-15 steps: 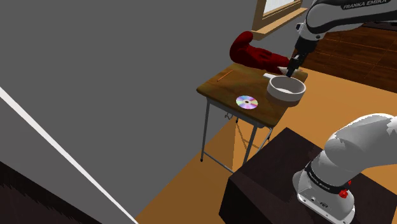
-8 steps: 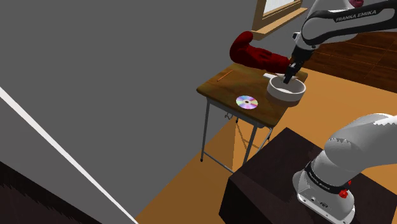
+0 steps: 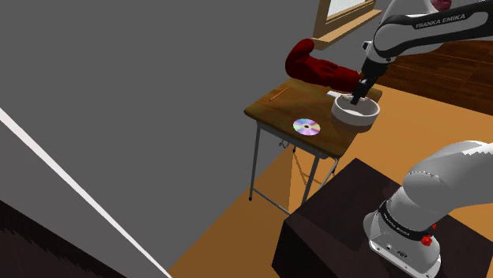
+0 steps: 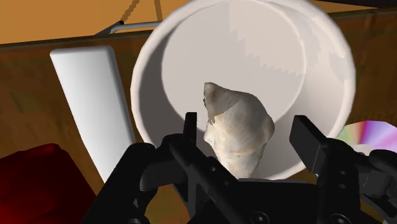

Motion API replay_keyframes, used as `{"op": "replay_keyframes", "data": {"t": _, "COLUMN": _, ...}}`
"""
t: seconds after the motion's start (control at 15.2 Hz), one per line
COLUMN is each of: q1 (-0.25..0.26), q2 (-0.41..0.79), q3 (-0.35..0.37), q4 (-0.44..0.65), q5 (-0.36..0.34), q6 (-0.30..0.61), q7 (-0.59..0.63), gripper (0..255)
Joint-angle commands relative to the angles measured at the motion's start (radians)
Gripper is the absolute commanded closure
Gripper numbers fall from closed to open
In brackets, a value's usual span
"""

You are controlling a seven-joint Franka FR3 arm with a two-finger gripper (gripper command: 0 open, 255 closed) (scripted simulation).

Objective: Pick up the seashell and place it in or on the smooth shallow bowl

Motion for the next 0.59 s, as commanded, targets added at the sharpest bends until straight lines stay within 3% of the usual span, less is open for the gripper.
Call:
{"op": "replay_keyframes", "data": {"t": 0.0, "q1": 0.0, "q2": 0.0, "q3": 0.0, "q4": 0.0, "q5": 0.0, "q6": 0.0, "q7": 0.0, "gripper": 0}}
{"op": "replay_keyframes", "data": {"t": 0.26, "q1": 0.0, "q2": 0.0, "q3": 0.0, "q4": 0.0, "q5": 0.0, "q6": 0.0, "q7": 0.0, "gripper": 0}}
{"op": "replay_keyframes", "data": {"t": 0.53, "q1": 0.002, "q2": -0.039, "q3": 0.023, "q4": 0.099, "q5": 0.011, "q6": -0.138, "q7": 0.0, "gripper": 0}}
